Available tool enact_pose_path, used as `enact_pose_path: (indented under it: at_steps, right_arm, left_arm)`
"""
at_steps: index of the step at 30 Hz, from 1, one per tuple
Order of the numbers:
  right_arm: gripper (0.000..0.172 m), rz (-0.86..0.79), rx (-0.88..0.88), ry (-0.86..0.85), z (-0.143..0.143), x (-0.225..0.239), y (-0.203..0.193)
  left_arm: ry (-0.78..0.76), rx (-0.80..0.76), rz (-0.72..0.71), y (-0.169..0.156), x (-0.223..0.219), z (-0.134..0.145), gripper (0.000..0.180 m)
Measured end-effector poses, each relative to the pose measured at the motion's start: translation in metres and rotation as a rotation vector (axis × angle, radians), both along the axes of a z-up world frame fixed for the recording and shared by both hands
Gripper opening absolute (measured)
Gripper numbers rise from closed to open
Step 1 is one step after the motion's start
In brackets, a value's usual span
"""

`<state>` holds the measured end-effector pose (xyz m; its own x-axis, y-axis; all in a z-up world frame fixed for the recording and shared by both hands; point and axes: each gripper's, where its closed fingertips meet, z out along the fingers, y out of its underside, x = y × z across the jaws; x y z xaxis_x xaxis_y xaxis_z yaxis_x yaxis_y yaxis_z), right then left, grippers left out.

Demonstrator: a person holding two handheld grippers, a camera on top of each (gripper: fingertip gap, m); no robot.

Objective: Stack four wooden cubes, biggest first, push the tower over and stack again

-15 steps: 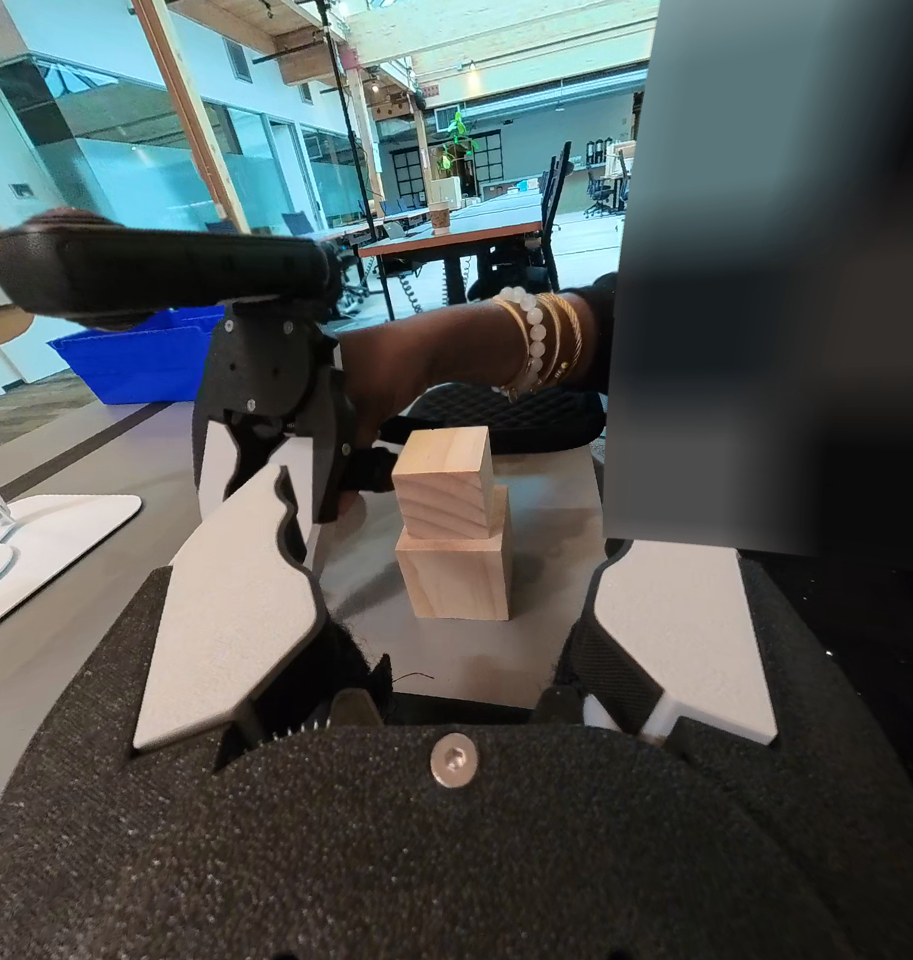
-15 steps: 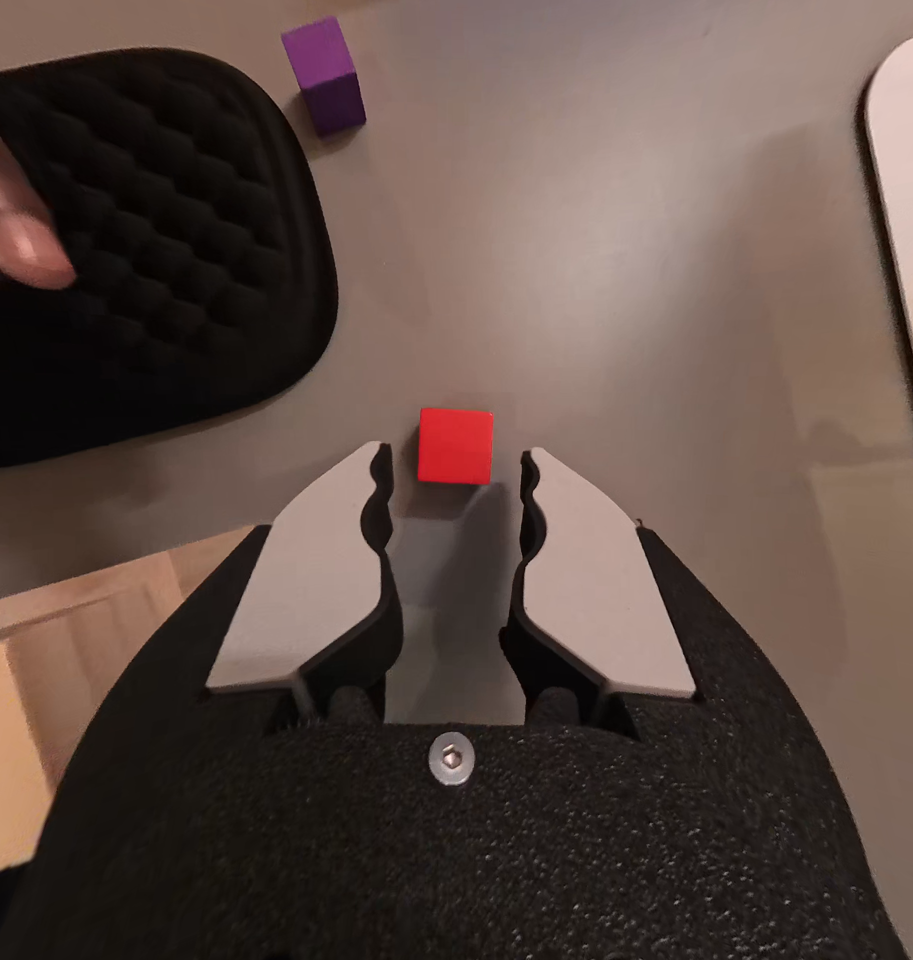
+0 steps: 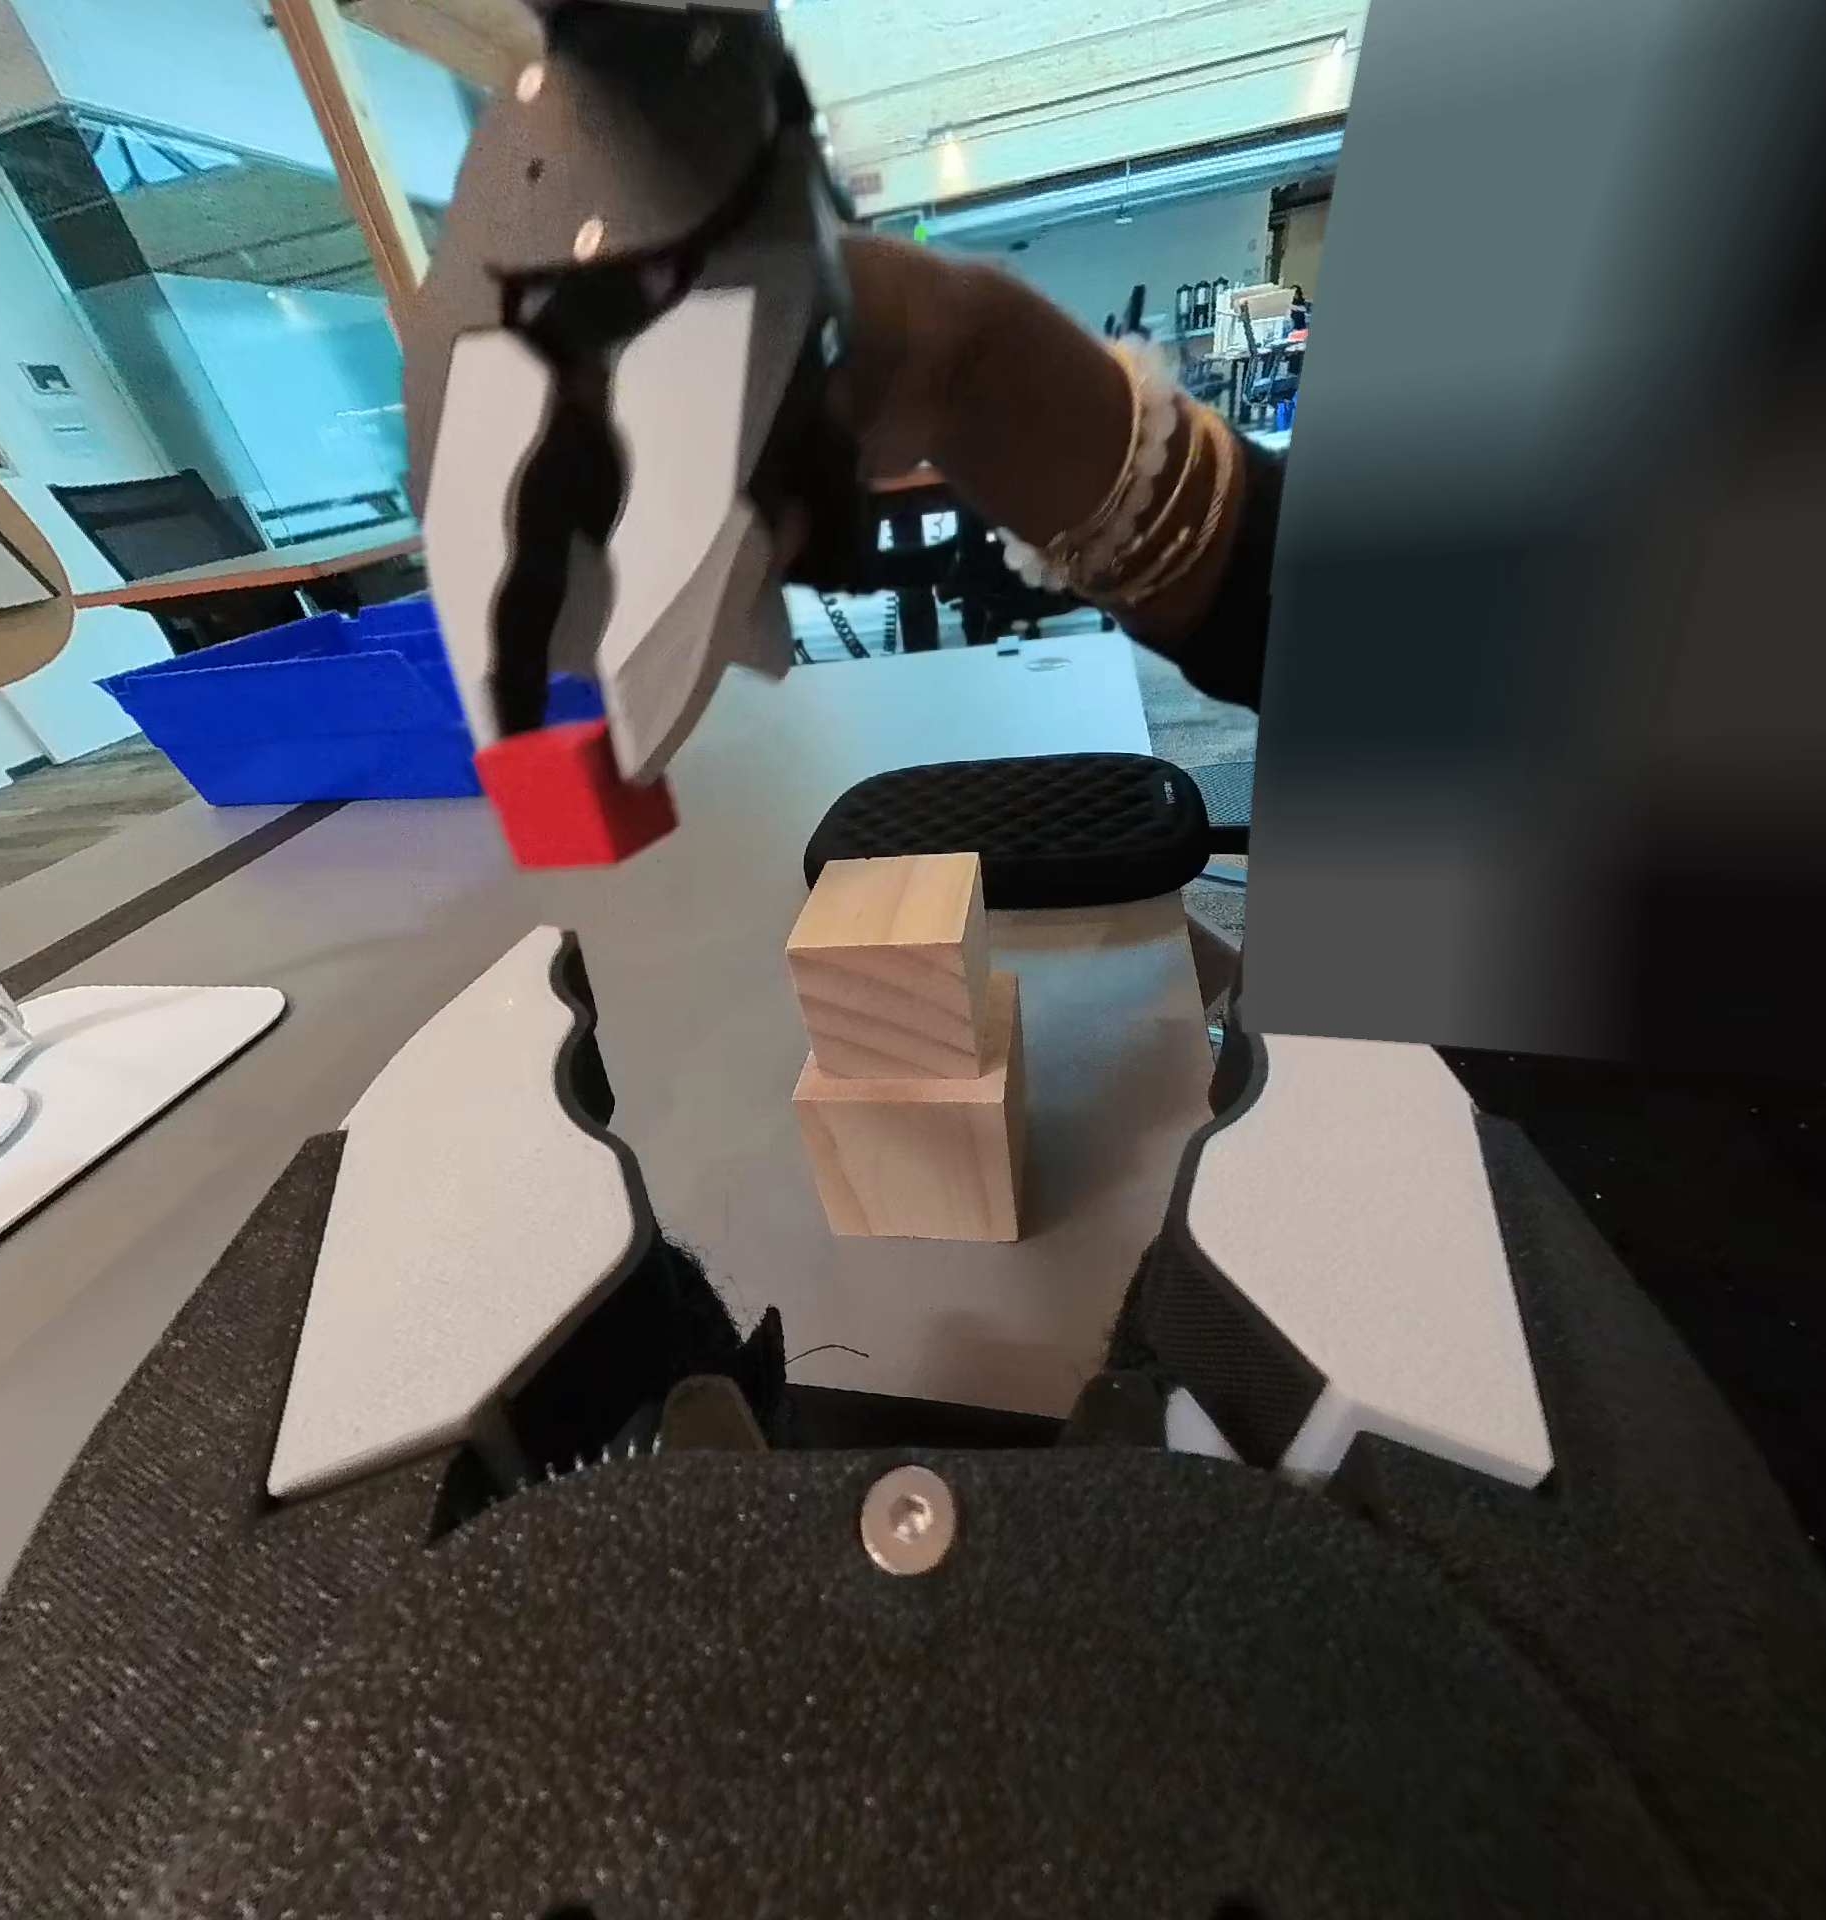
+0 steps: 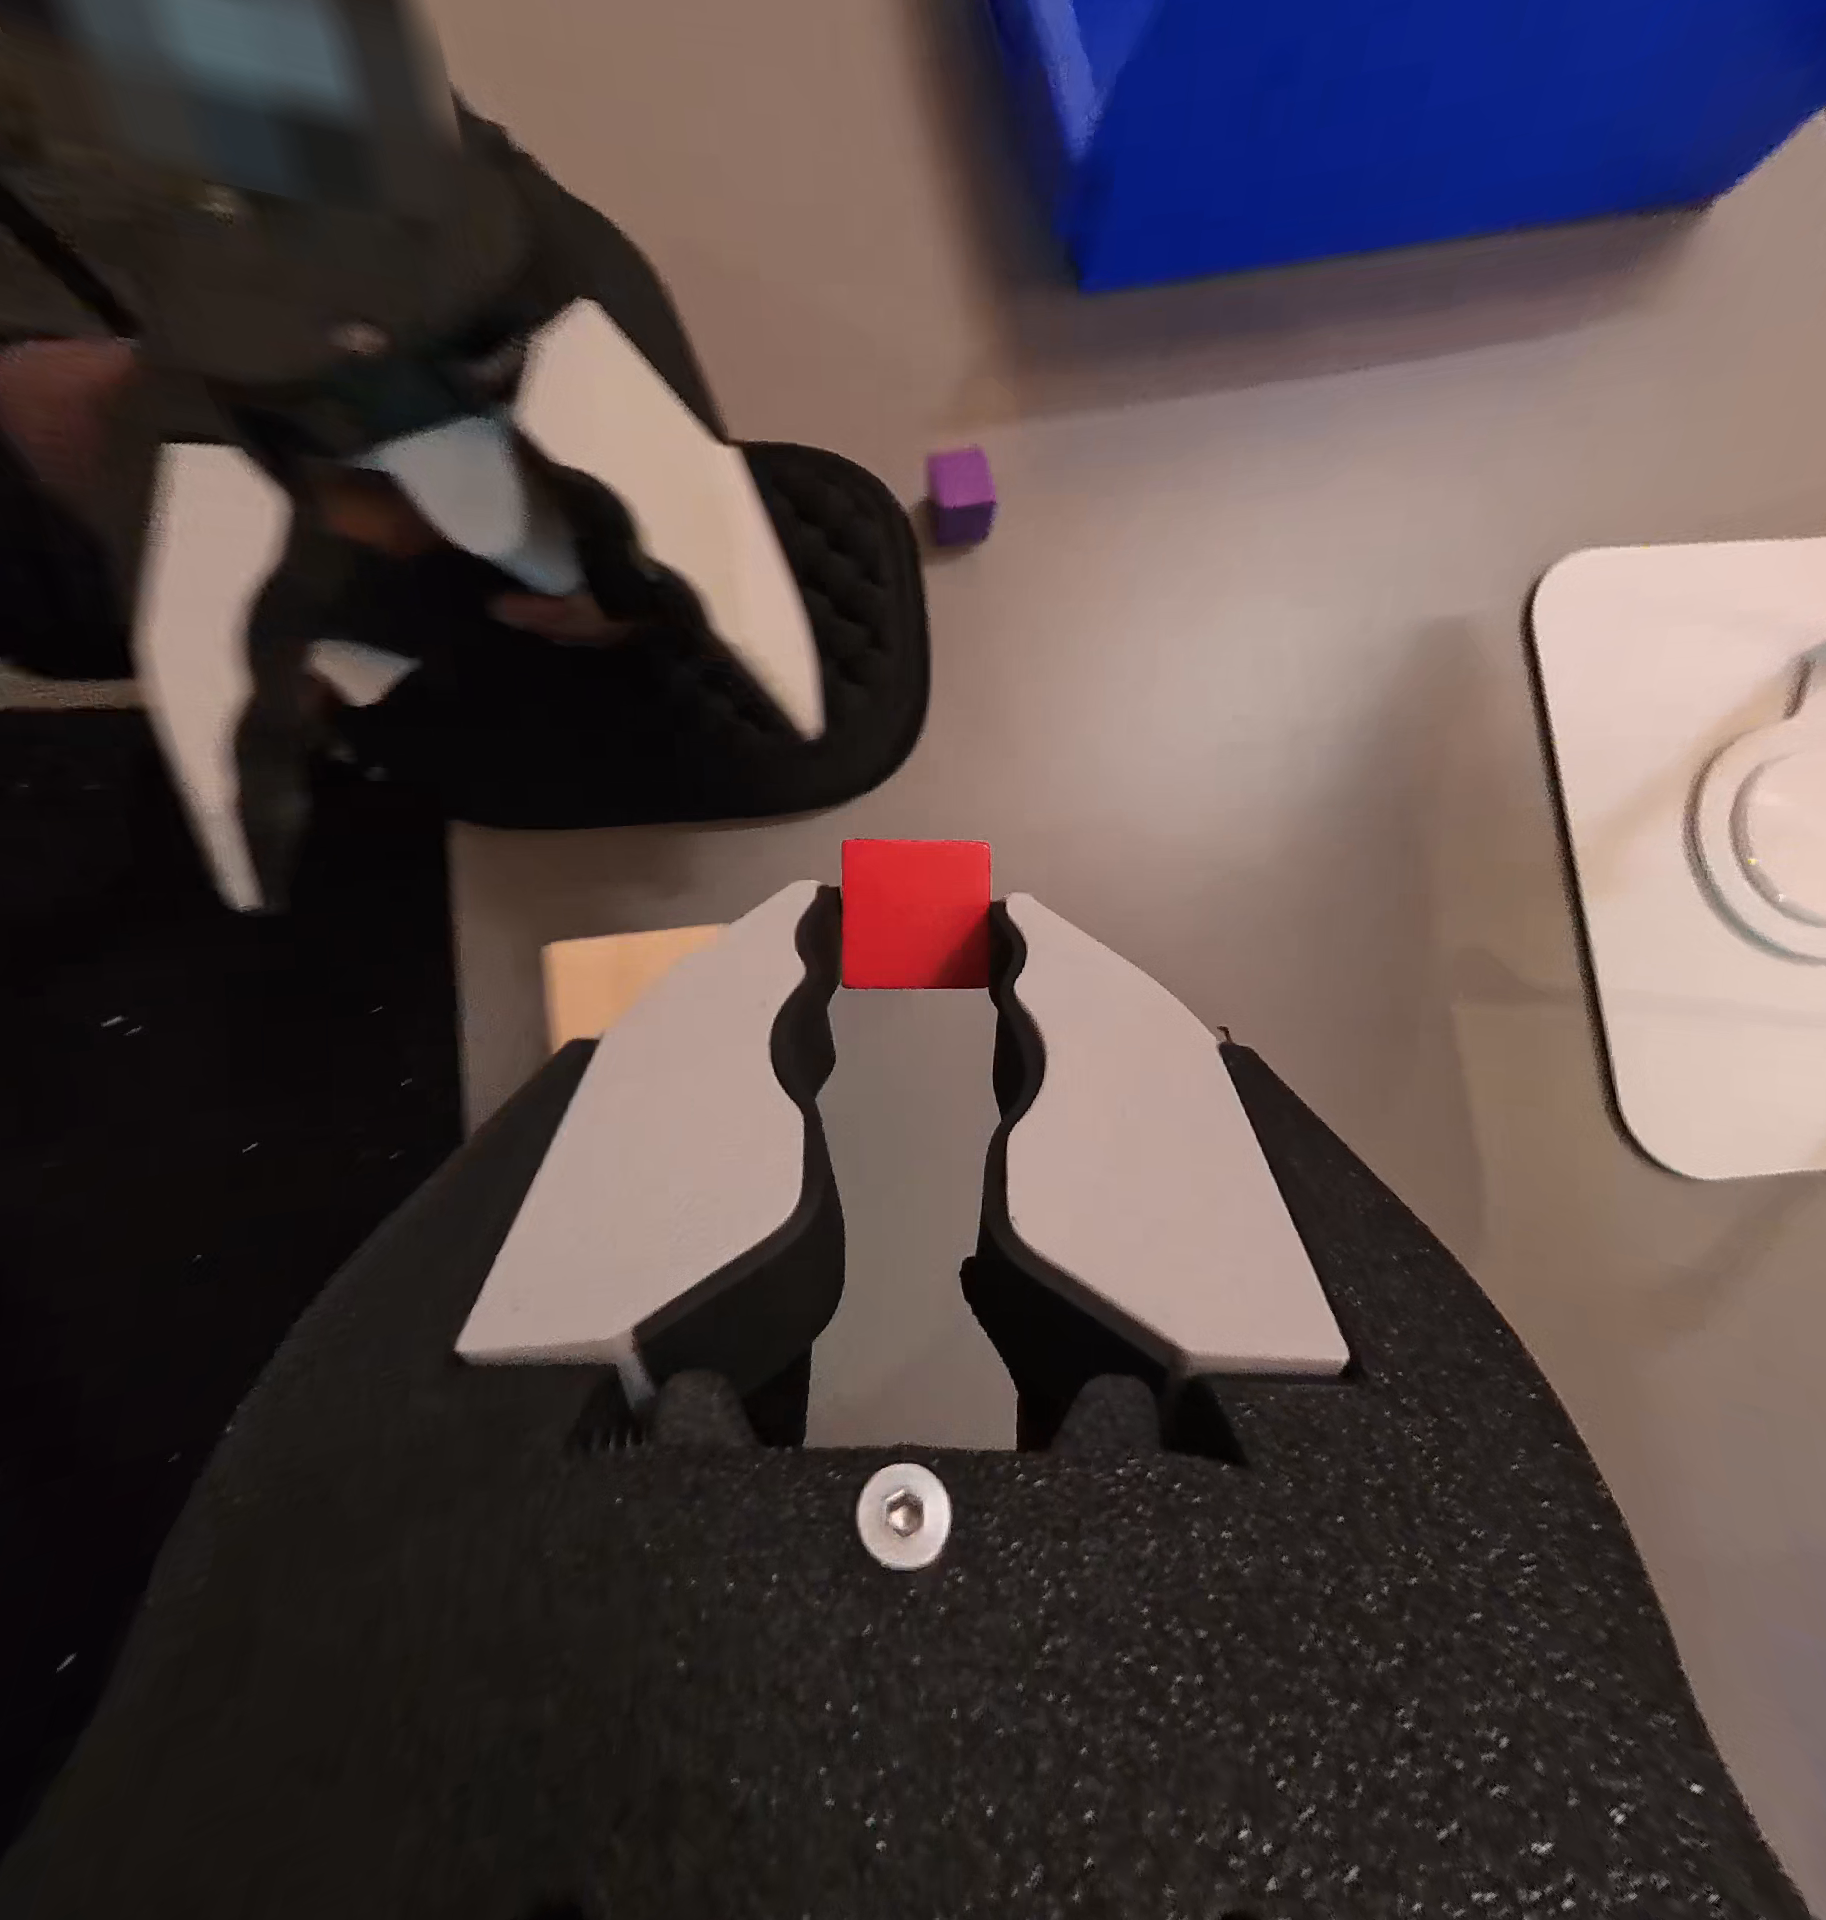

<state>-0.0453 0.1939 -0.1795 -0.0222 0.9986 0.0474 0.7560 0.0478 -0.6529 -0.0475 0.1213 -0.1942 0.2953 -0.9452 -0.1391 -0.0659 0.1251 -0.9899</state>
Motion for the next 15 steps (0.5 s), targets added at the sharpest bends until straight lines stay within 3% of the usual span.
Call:
enact_pose_path:
  at_steps: [4, 15]
  right_arm:
    - [0.026, 0.051, -0.019, -0.046, 0.012, 0.015, -0.029]
    - [0.027, 0.067, -0.015, -0.137, -0.017, 0.021, -0.054]
  left_arm:
    - [-0.006, -0.002, 0.001, 0.000, -0.001, 0.001, 0.115]
    - [-0.006, -0.003, 0.003, 0.000, -0.001, 0.001, 0.114]
